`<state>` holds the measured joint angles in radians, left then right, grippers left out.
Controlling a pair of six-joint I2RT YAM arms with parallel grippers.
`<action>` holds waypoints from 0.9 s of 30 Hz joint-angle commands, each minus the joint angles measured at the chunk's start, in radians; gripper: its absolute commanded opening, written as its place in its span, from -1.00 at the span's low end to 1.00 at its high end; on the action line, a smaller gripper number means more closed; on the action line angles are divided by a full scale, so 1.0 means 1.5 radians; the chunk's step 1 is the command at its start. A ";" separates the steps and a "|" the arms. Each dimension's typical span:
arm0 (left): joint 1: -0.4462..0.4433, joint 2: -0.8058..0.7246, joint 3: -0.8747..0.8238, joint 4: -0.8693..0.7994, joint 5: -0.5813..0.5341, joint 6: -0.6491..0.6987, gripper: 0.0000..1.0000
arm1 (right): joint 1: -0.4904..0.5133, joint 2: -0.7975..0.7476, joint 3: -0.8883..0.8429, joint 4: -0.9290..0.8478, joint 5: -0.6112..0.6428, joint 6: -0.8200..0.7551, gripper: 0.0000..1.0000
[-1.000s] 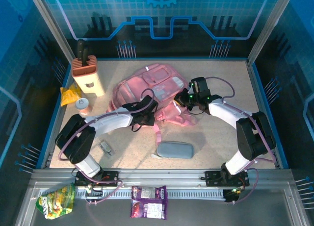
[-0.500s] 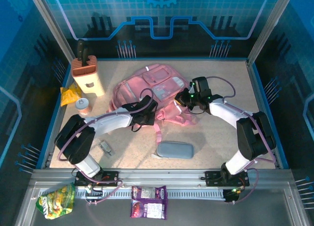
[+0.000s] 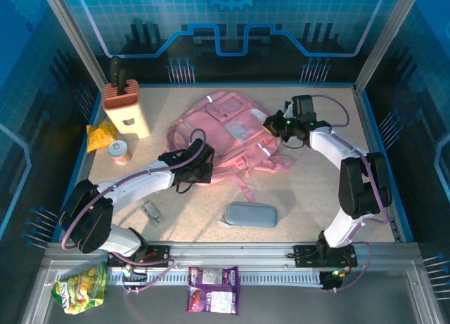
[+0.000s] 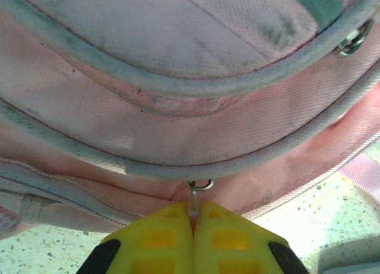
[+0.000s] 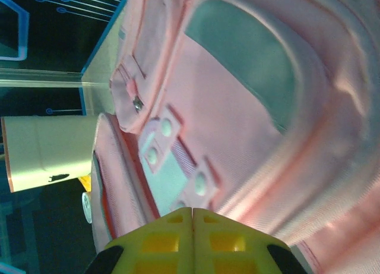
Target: Pack the student bag
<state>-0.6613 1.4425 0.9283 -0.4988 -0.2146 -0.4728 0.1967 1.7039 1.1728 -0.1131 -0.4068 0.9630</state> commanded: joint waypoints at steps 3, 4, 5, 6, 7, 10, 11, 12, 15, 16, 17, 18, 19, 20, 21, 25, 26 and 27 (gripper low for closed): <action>-0.006 -0.015 0.036 0.019 0.038 -0.049 -1.00 | -0.002 -0.014 -0.014 -0.016 -0.043 -0.038 -0.49; -0.008 -0.012 0.043 0.025 0.041 -0.053 -1.00 | -0.002 -0.025 -0.028 -0.019 -0.046 -0.040 -0.37; -0.012 -0.010 0.048 0.028 0.040 -0.057 -1.00 | -0.002 -0.039 -0.042 -0.021 -0.050 -0.041 -0.23; -0.016 -0.010 0.051 0.034 0.039 -0.060 -1.00 | 0.000 -0.053 -0.059 -0.022 -0.057 -0.039 -0.13; -0.022 -0.009 0.052 0.041 0.040 -0.061 -1.00 | 0.003 -0.068 -0.078 -0.017 -0.069 -0.031 0.01; -0.039 -0.002 0.063 0.039 0.034 -0.055 -1.00 | 0.020 -0.111 -0.119 -0.028 -0.090 -0.026 0.26; -0.044 0.002 0.069 0.031 0.028 -0.053 -1.00 | 0.030 -0.128 -0.133 -0.041 -0.083 -0.028 0.34; -0.048 0.005 0.073 0.025 0.025 -0.054 -1.00 | 0.041 -0.143 -0.152 -0.039 -0.079 -0.023 0.38; -0.064 0.010 0.078 0.028 0.027 -0.058 -1.00 | 0.092 -0.169 -0.189 -0.022 -0.075 0.002 0.46; -0.070 0.010 0.079 0.032 0.028 -0.062 -1.00 | 0.109 -0.169 -0.192 -0.022 -0.075 0.011 0.47; -0.075 0.012 0.081 0.037 0.030 -0.065 -1.00 | 0.126 -0.168 -0.192 -0.012 -0.075 0.025 0.47; -0.078 0.015 0.082 0.040 0.031 -0.068 -1.00 | 0.139 -0.167 -0.216 0.009 -0.078 0.041 0.46; -0.081 0.018 0.084 0.042 0.030 -0.072 -1.00 | 0.152 -0.165 -0.228 0.035 -0.078 0.063 0.44; -0.086 0.021 0.086 0.041 0.028 -0.075 -1.00 | 0.162 -0.165 -0.242 0.059 -0.071 0.084 0.39; -0.088 0.021 0.088 0.039 0.027 -0.077 -1.00 | 0.171 -0.165 -0.250 0.079 -0.064 0.100 0.34; -0.099 0.024 0.091 0.041 0.023 -0.081 -1.00 | 0.202 -0.153 -0.271 0.138 -0.024 0.151 0.22; -0.100 0.025 0.094 0.039 0.022 -0.084 -1.00 | 0.204 -0.145 -0.273 0.153 -0.021 0.162 0.15; -0.101 0.027 0.095 0.038 0.022 -0.085 -1.00 | 0.204 -0.137 -0.272 0.167 -0.021 0.171 0.10</action>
<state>-0.7982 1.4780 1.0248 -0.4660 -0.1867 -0.5789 0.4919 1.4708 0.7673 0.0246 -0.4709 1.1412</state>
